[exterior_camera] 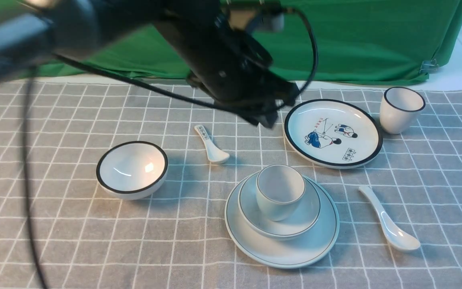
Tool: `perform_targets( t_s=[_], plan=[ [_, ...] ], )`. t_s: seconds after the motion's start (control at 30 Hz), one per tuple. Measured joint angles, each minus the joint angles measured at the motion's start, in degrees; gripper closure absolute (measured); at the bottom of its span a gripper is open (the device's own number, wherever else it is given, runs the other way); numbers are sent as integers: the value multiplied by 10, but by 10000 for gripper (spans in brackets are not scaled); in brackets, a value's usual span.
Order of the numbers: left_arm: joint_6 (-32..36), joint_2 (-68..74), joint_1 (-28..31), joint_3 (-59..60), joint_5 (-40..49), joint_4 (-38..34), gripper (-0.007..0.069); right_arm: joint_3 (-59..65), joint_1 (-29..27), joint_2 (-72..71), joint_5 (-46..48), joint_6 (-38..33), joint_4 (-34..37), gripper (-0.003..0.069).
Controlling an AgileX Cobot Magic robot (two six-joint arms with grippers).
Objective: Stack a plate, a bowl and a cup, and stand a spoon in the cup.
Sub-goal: Use the right arm to grab a blue soup spoon
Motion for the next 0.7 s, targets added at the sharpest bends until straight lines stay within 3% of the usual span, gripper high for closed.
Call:
perform_targets(
  t_s=[0.07,0.17,0.33,0.47,0.6,0.7],
  plan=[
    [0,-52,0,35,-11,9,599,-35,-19,39,26,-12,2,638],
    [0,-107,0,98,-35,12,615,-55,-52,71,40,-37,14,643],
    [0,-248,0,287,-147,9,621,-72,-155,152,50,-92,76,642],
    [0,-327,0,424,-225,9,621,-74,-183,206,47,-98,87,617],
    [0,-408,0,559,-316,9,617,-83,-171,268,15,-94,94,459],
    [-16,-442,0,614,-347,9,616,-103,-142,319,-7,-95,94,263]
  ],
)
